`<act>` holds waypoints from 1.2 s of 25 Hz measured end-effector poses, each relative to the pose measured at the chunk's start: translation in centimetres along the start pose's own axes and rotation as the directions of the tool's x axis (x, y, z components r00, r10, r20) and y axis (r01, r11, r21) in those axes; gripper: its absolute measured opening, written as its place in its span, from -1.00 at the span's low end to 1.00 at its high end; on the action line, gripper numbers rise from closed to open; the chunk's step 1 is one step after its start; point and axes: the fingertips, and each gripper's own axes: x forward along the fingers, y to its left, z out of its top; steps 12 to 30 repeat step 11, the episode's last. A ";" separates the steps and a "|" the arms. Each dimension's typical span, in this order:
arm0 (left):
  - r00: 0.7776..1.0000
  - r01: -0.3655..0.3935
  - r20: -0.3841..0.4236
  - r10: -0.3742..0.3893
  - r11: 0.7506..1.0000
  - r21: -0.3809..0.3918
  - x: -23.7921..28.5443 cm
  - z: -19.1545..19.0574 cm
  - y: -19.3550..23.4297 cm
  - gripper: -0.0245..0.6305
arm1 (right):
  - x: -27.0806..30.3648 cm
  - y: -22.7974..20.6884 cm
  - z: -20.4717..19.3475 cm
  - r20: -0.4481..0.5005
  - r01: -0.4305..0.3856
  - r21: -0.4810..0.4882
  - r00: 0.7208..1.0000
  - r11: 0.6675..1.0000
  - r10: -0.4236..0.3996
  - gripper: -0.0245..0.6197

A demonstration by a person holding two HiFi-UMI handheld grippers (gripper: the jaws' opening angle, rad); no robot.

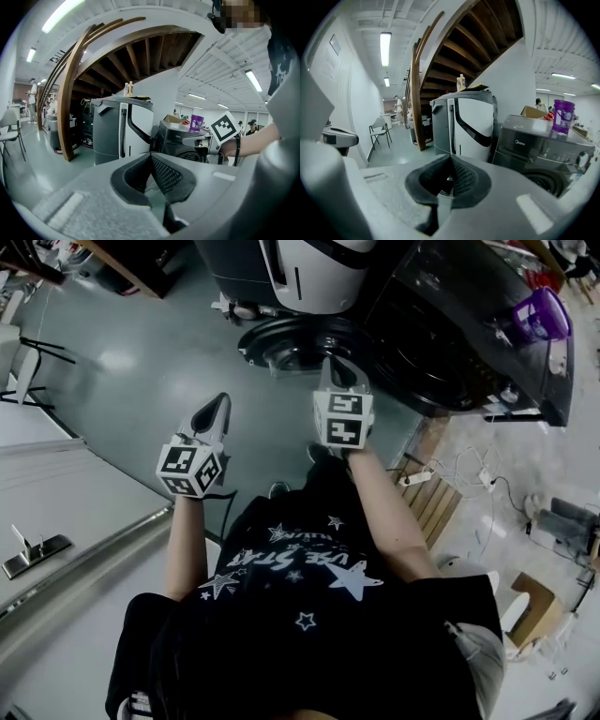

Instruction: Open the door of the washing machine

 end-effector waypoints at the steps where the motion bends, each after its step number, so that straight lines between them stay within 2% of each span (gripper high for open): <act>1: 1.000 0.005 -0.003 -0.005 1.000 -0.003 -0.9 -0.6 0.2 -0.89 | -0.7 0.7 -0.4 0.000 0.008 0.002 1.000 1.000 -0.008 -0.91; 11: 0.998 0.060 0.010 -0.061 0.998 0.023 -9.0 -3.5 1.6 -0.89 | -6.9 7.5 -3.3 0.013 0.075 0.010 0.997 0.997 -0.075 -0.91; 30: 0.998 0.060 0.010 -0.061 0.998 0.023 -9.0 -3.5 1.6 -0.89 | -6.9 7.5 -3.3 0.013 0.075 0.010 0.997 0.997 -0.075 -0.91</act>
